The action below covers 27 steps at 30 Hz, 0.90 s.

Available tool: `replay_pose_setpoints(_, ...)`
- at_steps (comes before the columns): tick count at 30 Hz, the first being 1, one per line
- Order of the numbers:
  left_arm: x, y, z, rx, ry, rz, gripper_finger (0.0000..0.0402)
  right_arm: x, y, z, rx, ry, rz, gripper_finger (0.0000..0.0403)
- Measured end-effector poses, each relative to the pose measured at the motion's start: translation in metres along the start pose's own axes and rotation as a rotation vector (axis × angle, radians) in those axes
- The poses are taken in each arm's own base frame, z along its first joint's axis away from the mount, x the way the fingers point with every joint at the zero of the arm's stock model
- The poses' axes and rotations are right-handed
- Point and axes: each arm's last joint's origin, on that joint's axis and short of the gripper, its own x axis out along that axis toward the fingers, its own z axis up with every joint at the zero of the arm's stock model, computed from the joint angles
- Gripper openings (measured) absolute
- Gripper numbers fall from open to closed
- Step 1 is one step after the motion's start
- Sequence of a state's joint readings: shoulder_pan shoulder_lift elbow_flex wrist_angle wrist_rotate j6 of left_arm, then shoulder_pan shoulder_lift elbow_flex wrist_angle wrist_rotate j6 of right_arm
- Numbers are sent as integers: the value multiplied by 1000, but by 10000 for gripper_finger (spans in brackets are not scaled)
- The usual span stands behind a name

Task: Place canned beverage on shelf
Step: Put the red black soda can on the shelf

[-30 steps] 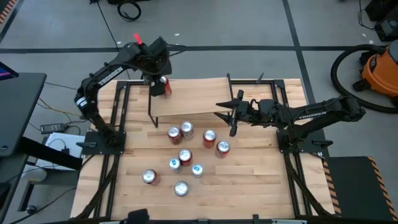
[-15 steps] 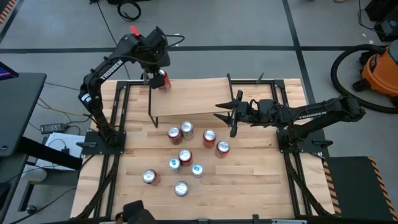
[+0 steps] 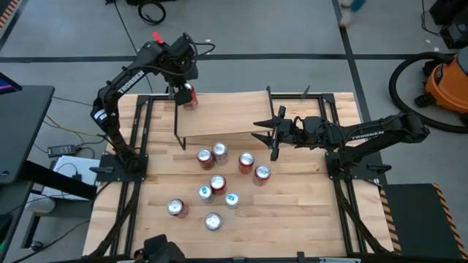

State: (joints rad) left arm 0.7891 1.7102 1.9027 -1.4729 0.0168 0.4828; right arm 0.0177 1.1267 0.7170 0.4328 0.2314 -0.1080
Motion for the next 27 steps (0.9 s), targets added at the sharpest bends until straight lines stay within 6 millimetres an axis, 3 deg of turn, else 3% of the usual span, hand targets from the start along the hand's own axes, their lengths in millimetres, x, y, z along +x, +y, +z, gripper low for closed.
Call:
replay_pose_setpoints(6,2,-3,3,-3,2,20,318,0,0,0,0,0,0,185)
replay_pose_setpoints(14,10,-9,9,20,49,71,377,0,0,0,0,0,0,185)
replay_pose_setpoints(21,4,-14,10,40,44,110,389,0,0,0,0,0,0,185)
replay_pose_setpoints(27,-16,-18,15,50,-23,144,390,0,0,0,0,1,0,185)
